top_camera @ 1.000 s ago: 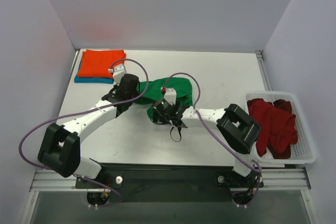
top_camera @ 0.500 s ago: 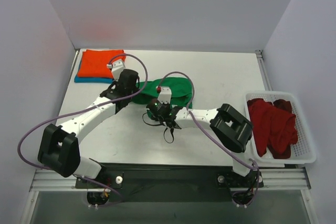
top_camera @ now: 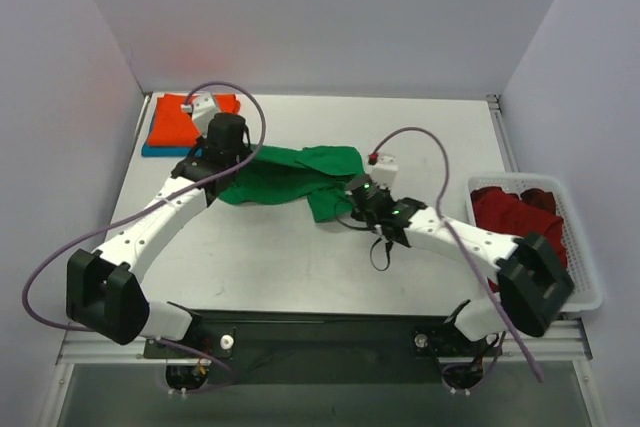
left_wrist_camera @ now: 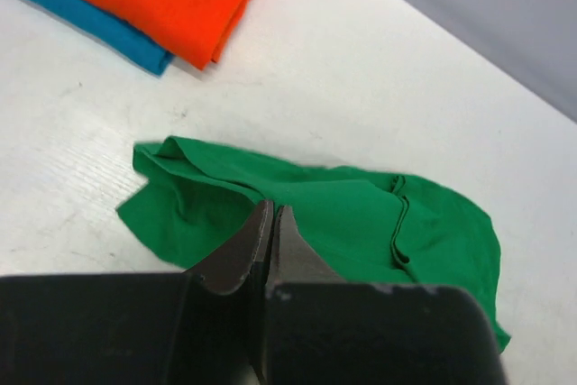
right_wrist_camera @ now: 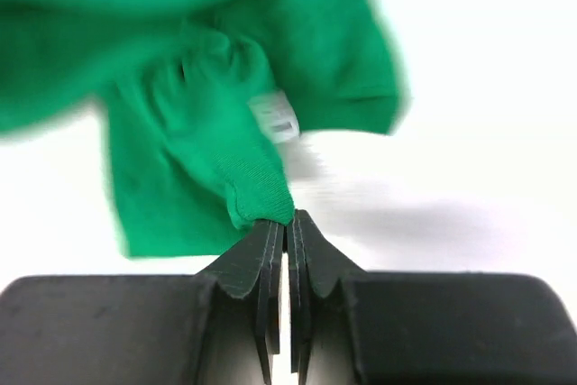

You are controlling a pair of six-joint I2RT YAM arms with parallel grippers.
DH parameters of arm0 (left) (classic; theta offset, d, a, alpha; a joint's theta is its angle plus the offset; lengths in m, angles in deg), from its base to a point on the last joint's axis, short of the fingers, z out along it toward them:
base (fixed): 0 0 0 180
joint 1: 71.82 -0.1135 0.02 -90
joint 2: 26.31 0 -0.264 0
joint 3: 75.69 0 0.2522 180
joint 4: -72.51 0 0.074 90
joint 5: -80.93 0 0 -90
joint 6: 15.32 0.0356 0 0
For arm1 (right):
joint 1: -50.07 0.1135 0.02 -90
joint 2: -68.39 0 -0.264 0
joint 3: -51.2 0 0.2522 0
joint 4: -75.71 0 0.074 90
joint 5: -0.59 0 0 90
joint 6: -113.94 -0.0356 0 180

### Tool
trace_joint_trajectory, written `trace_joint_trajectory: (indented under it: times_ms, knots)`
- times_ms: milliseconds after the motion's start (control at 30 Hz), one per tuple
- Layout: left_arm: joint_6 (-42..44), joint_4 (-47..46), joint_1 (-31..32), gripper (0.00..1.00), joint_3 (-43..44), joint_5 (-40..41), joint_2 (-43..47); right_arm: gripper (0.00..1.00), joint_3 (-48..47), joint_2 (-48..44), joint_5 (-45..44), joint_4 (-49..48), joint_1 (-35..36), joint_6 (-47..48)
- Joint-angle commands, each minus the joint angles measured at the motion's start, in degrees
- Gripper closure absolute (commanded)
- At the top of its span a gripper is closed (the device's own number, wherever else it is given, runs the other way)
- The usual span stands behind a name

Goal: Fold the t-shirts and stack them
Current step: Flatten out the tshirt

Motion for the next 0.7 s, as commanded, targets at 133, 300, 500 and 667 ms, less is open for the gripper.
trace_joint_trajectory:
  times_ms: [133, 300, 500, 667]
  knots:
    - [4.7, 2.2, -6.3, 1.00, 9.1, 1.2, 4.9, 1.00, 4.4, -27.2, -5.5, 17.7, -8.2, 4.1]
    - [6.1, 2.4, -11.0, 1.00, 17.3, -4.4, -2.0, 1.00, 2.5, -30.7, 0.4, 18.9, -19.4, 7.6]
    - [7.8, 5.4, -13.6, 1.00, 31.6, -11.8, -19.9, 1.00, -4.0, -18.8, 8.9, 14.7, -28.3, 8.8]
    - [8.3, 7.1, -15.0, 1.00, 43.9, -19.0, -33.3, 1.00, -17.0, -2.7, 14.4, 13.6, -35.1, 7.5]
